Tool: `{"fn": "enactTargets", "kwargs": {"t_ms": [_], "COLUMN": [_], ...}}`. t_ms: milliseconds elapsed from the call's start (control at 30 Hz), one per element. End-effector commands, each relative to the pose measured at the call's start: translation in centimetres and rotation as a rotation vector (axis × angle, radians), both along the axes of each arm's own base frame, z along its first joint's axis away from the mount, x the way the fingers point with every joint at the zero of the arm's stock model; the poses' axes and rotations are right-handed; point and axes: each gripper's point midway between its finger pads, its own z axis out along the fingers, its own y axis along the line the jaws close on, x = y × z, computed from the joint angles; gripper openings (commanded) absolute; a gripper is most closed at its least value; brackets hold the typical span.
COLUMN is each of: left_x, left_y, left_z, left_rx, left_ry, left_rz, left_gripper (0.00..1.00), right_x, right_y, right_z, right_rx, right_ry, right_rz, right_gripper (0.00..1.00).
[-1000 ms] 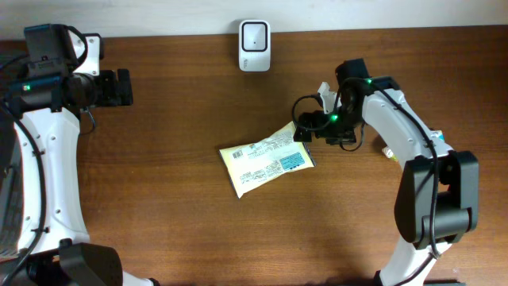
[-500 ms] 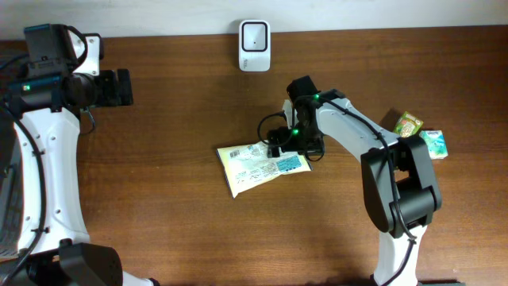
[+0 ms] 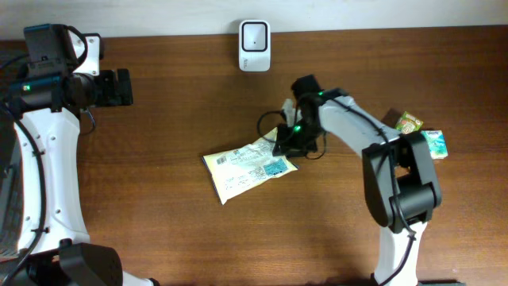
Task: Scan the item barcode
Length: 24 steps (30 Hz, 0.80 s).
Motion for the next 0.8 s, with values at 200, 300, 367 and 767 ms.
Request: {"fn": "enactTargets", "kwargs": {"t_ms": [200, 300, 367, 767], "left_x": [0.2, 0.2, 0.2, 0.2], "left_y": [0.0, 0.0, 0.0, 0.0], "left_z": [-0.2, -0.2, -0.2, -0.2], "left_rx": [0.001, 0.001, 0.001, 0.001], "left_ry": [0.003, 0.003, 0.003, 0.003], "left_rz": [-0.015, -0.015, -0.015, -0.015], "left_gripper": [0.99, 0.99, 0.99, 0.99], "right_x": [-2.9, -4.6, -5.0, -3.3], "right_y": [-3.1, -2.0, -1.4, 6.0], "right_z": [-1.2, -2.1, -2.9, -5.1], "right_rx": [0.148, 0.183, 0.186, 0.159], "right_ry": [0.313, 0.374, 0.378, 0.163], "right_rz": [-0.264, -0.283, -0.294, -0.271], "right_gripper": [0.99, 0.99, 0.99, 0.04]}}
